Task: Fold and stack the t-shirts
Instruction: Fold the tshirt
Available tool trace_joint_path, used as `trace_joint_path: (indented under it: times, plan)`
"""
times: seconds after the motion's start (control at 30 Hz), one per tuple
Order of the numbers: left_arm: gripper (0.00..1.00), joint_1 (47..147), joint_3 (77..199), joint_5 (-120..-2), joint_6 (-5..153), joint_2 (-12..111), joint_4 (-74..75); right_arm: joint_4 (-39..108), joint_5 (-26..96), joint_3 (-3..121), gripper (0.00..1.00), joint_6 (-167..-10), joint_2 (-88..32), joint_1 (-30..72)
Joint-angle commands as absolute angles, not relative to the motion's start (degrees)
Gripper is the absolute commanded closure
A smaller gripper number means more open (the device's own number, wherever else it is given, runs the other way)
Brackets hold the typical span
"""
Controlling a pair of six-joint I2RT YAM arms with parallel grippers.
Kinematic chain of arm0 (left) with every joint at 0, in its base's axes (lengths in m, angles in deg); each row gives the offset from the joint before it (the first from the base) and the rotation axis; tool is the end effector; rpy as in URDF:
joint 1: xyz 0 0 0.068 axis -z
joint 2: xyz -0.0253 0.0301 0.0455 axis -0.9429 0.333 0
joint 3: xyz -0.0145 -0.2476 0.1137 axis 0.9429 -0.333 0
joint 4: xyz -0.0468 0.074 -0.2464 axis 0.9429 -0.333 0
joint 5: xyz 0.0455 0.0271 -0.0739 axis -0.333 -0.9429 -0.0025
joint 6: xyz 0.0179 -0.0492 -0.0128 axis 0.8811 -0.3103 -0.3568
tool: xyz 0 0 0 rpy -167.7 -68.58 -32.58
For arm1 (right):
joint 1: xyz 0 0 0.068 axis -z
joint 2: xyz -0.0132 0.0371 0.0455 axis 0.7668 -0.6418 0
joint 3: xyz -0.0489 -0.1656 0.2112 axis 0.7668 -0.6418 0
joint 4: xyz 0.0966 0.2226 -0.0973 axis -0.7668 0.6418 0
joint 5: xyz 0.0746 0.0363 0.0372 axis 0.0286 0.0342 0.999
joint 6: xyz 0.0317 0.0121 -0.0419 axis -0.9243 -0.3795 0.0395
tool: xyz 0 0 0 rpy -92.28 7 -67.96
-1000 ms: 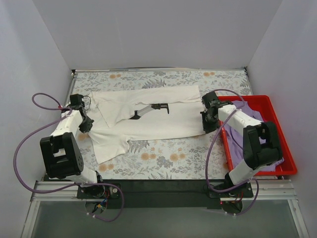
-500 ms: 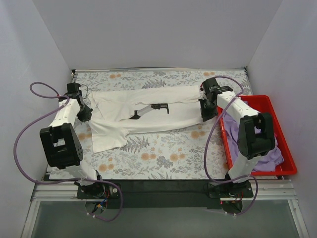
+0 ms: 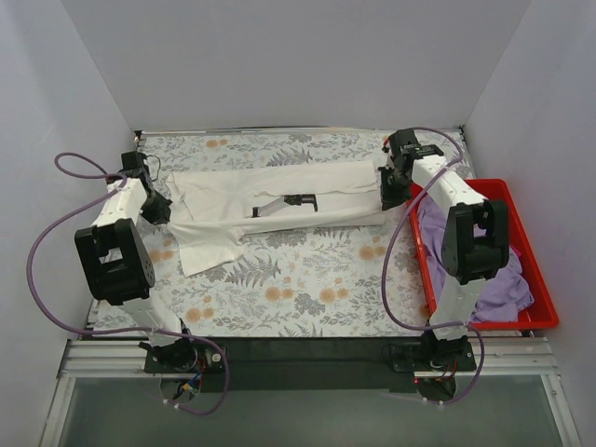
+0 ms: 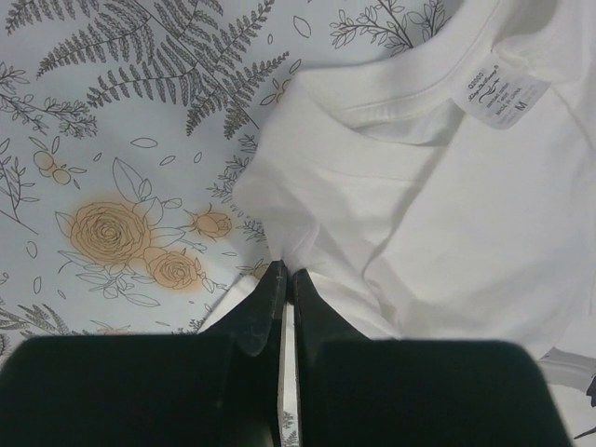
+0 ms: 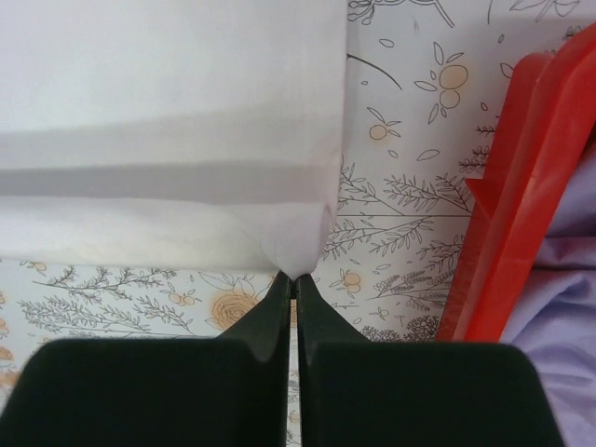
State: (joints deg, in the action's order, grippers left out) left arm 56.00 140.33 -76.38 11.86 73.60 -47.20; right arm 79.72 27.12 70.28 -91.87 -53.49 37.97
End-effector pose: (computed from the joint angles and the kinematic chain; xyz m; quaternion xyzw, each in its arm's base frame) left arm 0.3341 0.0914 0.2237 -0.6913 0.6994 -0.0294 0.1792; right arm 0.3832 0.0818 0.2409 -0.0162 0.9771 0.0357 0.2093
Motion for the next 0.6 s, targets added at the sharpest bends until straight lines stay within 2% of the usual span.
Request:
trace_joint_path:
  times: [0.0,0.57]
  plan:
    - [1.00,55.4,143.9,-75.4,11.7,74.5,-47.0,80.7,29.1,74.0,0.99,-91.2,-55.7,38.4]
    - [1.00,55.4,148.5,-73.1,10.4,80.6,-45.6,79.9,25.4,80.0,0.99,-91.1,-61.6,39.3]
